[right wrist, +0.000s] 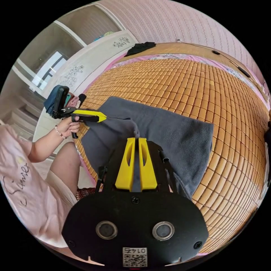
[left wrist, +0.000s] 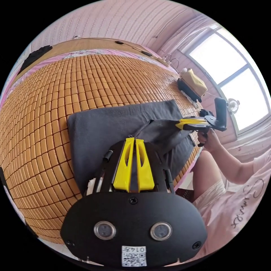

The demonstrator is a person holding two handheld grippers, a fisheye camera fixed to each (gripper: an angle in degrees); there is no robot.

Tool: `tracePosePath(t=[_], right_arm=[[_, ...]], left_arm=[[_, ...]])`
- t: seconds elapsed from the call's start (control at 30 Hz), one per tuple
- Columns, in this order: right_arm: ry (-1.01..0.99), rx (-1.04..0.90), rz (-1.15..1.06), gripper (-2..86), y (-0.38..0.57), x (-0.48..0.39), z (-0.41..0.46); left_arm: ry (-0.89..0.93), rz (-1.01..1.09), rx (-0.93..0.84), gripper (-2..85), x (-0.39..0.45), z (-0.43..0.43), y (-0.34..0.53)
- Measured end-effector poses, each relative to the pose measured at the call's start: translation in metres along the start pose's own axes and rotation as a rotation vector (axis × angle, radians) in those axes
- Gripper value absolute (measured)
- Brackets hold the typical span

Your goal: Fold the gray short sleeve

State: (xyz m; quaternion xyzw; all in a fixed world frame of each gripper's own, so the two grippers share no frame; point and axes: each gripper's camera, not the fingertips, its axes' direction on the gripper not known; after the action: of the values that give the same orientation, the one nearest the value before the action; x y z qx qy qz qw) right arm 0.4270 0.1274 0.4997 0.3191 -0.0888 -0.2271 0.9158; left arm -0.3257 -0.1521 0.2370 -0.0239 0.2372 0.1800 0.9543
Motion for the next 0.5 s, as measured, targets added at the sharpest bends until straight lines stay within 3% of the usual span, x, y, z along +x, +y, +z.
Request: tracePosePath(t=[0.17,0.33,0.5], right_arm=[[-0.079,-0.125,-0.183,1.8,0.040,-0.031,-0.013],[-0.029,-0.295,-0.209,4.9,0.064,-0.053,-0.001],[-0.041,-0.231,-0.195,6.4,0.049,-0.071,0.008]], left_arm=[[0.171,0.111,-0.053,-1.0,0.022,-0.011,0.048],[0.088,0.073,-0.200,-1.0,0.035,0.003,0.092],[0.025,0.083,-0.146,-1.0,0.052,0.011,0.080]])
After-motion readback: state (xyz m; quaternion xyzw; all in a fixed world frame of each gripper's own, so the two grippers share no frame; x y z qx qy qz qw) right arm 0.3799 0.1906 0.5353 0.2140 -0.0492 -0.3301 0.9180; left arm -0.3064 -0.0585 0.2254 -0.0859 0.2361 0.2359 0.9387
